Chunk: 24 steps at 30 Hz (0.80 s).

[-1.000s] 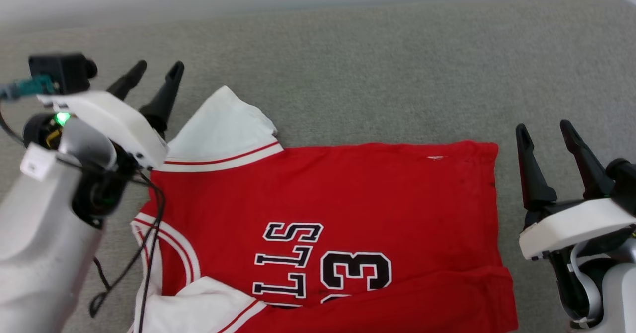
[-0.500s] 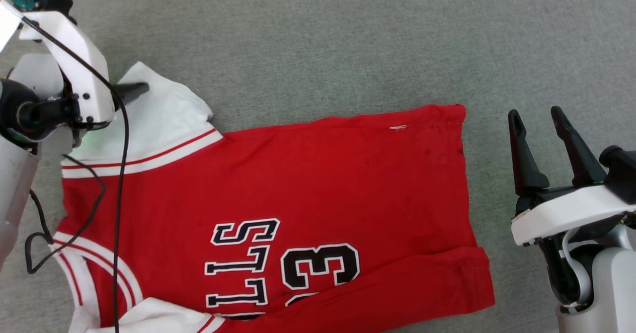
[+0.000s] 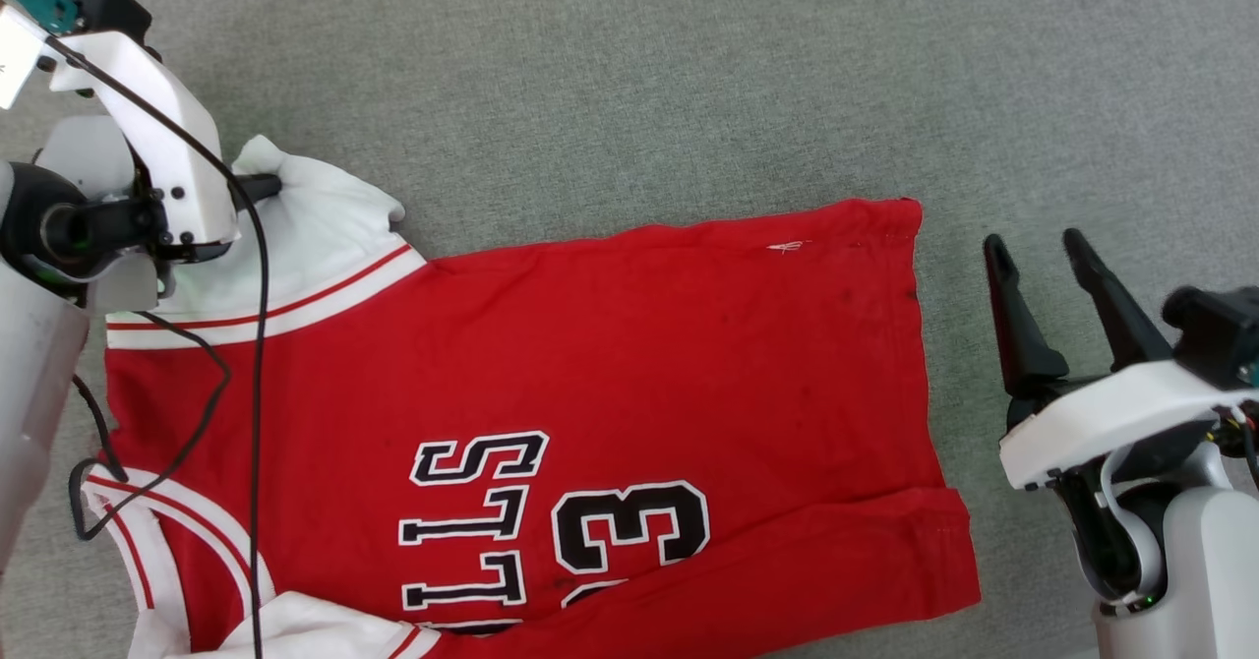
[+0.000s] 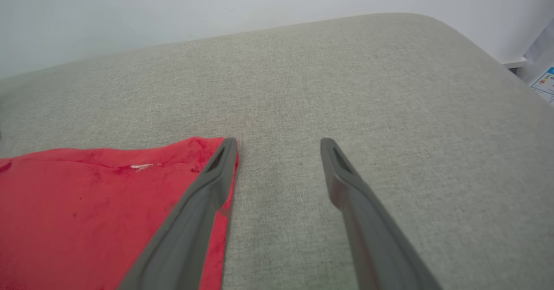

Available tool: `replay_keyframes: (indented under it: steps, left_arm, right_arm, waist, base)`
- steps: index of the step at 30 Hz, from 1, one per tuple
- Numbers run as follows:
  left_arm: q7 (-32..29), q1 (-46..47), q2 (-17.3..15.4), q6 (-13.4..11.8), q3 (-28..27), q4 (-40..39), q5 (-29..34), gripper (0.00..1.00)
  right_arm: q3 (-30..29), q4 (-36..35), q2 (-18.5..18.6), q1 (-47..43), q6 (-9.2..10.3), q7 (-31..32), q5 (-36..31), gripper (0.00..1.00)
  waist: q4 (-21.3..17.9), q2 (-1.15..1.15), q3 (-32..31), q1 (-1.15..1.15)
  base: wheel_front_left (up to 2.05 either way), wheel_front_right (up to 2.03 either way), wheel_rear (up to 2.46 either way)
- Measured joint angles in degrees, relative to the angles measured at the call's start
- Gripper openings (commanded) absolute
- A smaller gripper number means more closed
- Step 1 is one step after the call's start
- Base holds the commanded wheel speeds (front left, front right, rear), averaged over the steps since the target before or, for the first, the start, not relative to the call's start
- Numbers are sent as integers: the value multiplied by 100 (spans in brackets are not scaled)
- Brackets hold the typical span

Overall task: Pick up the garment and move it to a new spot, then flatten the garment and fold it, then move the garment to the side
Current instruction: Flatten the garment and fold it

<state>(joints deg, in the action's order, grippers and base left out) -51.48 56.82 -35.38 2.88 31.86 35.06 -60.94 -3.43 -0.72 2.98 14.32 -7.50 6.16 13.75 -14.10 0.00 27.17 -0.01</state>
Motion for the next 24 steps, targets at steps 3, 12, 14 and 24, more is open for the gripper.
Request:
replay_keyframes:
  steps: [3,12,14,24]
  left_arm:
    - [155,-7,60,51,27,12,42,0]
    - [818,279,355,75,55,-197,323,0]
    - [918,332,390,89,54,-292,338,0]
    - [1185,334,485,197,96,-751,387,0]
  right_arm:
    - [-14,168,51,141,-1,365,-40,100]
    - [323,891,758,950,0,2113,430,100]
    - [465,969,913,1122,0,2466,508,100]
    - [1059,1244,1463,1695,0,3880,771,100]
  waist:
    - [56,0,-84,0]
    - [495,0,-240,0]
    - [624,0,-236,1]
    - [1092,0,-101,0]
  base:
    - [0,0,0]
    - [0,0,0]
    - [0,0,0]
    - [0,0,0]
